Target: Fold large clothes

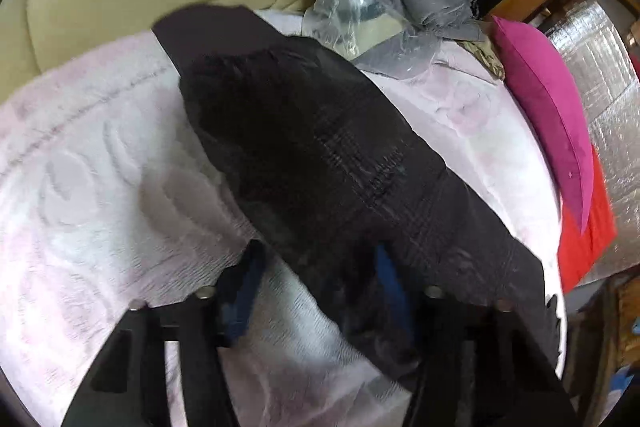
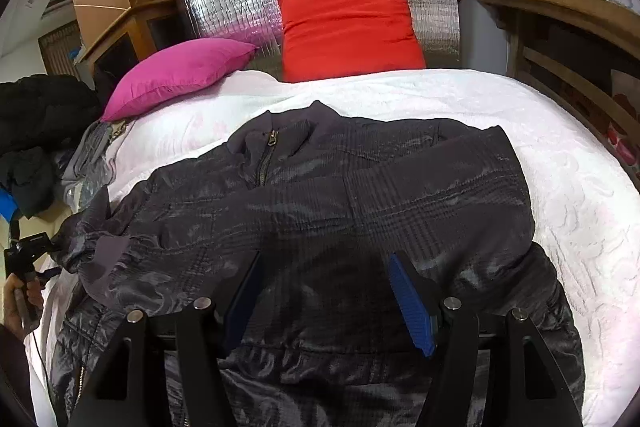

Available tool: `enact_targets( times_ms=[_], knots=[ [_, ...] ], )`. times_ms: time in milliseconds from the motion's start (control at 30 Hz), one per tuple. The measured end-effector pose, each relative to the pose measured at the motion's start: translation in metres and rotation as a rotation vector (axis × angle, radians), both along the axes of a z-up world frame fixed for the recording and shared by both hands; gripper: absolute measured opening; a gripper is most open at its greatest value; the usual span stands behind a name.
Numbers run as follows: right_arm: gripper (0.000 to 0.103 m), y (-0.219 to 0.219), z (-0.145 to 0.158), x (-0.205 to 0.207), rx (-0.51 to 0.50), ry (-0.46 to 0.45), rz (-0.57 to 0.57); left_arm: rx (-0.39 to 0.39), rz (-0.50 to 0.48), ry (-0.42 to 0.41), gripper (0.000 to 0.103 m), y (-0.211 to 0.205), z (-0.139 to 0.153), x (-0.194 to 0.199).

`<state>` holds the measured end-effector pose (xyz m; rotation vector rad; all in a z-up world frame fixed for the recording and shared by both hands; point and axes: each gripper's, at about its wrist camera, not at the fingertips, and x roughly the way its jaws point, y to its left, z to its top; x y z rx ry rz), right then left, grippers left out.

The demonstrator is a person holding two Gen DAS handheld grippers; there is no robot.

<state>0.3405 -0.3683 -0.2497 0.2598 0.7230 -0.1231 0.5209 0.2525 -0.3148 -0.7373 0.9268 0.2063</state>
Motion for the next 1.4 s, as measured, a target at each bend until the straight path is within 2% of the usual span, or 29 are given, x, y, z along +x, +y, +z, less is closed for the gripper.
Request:
enact_targets(
  times_ms=[33,100,167,200,367,433,600,767,933,1033,1067,1100,1167,1200,1267,1400],
  knots=[
    [0.068,0.0,-0.001,0.001,-0.001,0.004,0.0,0.0,0.002,-0.006,0.046,0.0,0.001,0.0],
    [0.068,0.0,-0.003,0.002,-0.002,0.011,-0.002,0.02,-0.002,-0.014,0.022,-0.002,0.002,0.004],
    [0.068,0.001,-0.004,0.002,-0.003,0.014,-0.003,0.047,-0.005,-0.025,0.014,-0.007,0.008,0.004],
    [0.068,0.001,-0.003,0.002,-0.004,0.012,-0.004,0.086,-0.009,-0.036,0.011,-0.013,0.015,0.003],
    [0.068,-0.004,0.004,-0.001,0.018,-0.016,-0.029,0.289,-0.107,-0.133,0.008,-0.061,0.067,-0.011],
    [0.068,-0.009,0.007,-0.003,0.039,-0.025,-0.043,0.364,-0.181,-0.189,0.007,-0.096,0.091,-0.022],
    [0.068,-0.025,0.013,-0.009,0.111,-0.039,-0.092,0.483,-0.407,-0.308,0.006,-0.202,0.128,-0.058],
    [0.068,-0.043,0.01,-0.013,0.19,-0.024,-0.141,0.545,-0.619,-0.379,0.006,-0.298,0.133,-0.1],
    [0.068,-0.06,0.01,-0.019,0.246,-0.021,-0.178,0.676,-0.788,-0.358,0.007,-0.382,0.101,-0.133],
    [0.068,-0.07,0.008,-0.021,0.296,-0.012,-0.187,0.737,-0.871,-0.32,0.013,-0.413,0.078,-0.148],
    [0.068,-0.072,0.008,-0.021,0.307,-0.01,-0.188,0.76,-0.894,-0.312,0.032,-0.419,0.073,-0.152],
    [0.068,-0.075,0.007,-0.021,0.317,-0.005,-0.191,0.779,-0.914,-0.309,0.056,-0.423,0.071,-0.156],
    [0.068,-0.077,0.005,-0.02,0.335,0.0,-0.193,0.806,-0.933,-0.316,0.079,-0.424,0.069,-0.164],
    [0.068,-0.078,0.005,-0.02,0.342,0.003,-0.193,0.801,-0.938,-0.323,0.084,-0.422,0.07,-0.17],
    [0.068,-0.078,0.004,-0.019,0.354,0.008,-0.19,0.774,-0.945,-0.329,0.084,-0.412,0.071,-0.179],
    [0.068,-0.078,0.007,-0.022,0.359,0.003,-0.187,0.607,-0.92,-0.341,0.084,-0.374,0.087,-0.196]
  ],
)
